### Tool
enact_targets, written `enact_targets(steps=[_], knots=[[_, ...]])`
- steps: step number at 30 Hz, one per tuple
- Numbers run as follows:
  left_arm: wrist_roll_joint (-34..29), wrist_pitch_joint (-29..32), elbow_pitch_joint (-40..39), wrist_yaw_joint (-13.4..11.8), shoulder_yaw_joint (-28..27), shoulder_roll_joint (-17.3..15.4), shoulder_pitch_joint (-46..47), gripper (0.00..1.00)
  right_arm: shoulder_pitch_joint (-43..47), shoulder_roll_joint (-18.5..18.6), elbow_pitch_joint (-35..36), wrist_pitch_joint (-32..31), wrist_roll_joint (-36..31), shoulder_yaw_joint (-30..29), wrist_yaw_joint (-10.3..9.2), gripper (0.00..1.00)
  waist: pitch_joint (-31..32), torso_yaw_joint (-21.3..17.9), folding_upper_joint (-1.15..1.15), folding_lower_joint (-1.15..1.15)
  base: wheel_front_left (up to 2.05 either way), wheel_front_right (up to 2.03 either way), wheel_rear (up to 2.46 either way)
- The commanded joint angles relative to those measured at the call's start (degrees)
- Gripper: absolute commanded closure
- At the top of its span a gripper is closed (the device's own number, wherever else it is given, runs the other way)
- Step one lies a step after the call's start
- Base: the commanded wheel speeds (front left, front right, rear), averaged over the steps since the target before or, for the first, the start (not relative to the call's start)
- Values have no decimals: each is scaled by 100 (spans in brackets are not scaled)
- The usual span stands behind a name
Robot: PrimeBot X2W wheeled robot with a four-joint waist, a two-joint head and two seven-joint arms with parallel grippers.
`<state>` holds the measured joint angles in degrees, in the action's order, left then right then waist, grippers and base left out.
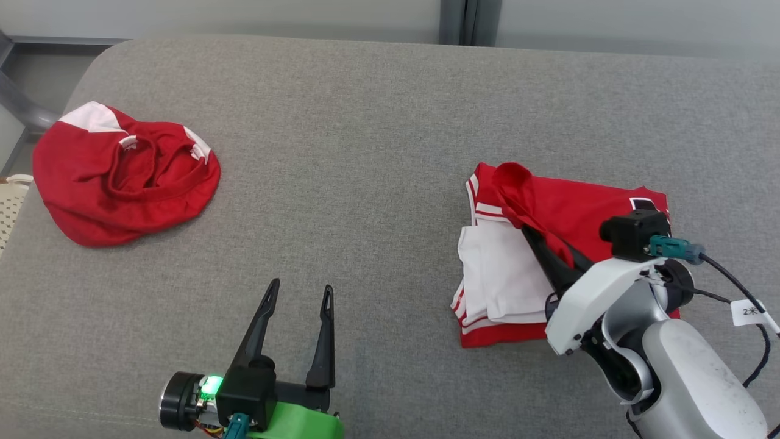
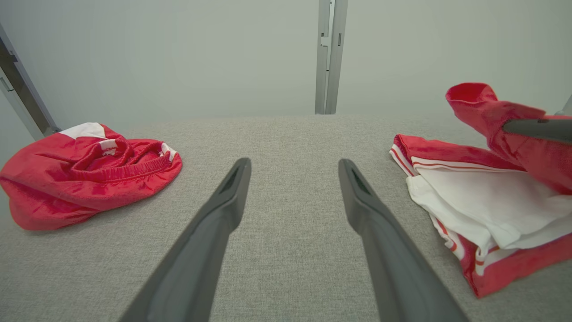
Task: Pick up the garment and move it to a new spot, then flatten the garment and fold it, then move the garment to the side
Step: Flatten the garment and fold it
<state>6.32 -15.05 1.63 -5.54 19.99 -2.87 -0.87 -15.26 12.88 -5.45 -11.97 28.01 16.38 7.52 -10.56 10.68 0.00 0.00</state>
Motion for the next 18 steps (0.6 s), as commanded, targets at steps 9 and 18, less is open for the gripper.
enact_targets(steps=[9,18], knots=[[51,-17,7,-28,-22,-6,107,0,-193,-253,-506,258,243,344,-7,0,-67,105,0,0,0,0,0],[20,-17,-13,-69,-101,-6,30,0,-331,7,-10,974,360,7,-7,0,103,-242,0,0,0,0,0]])
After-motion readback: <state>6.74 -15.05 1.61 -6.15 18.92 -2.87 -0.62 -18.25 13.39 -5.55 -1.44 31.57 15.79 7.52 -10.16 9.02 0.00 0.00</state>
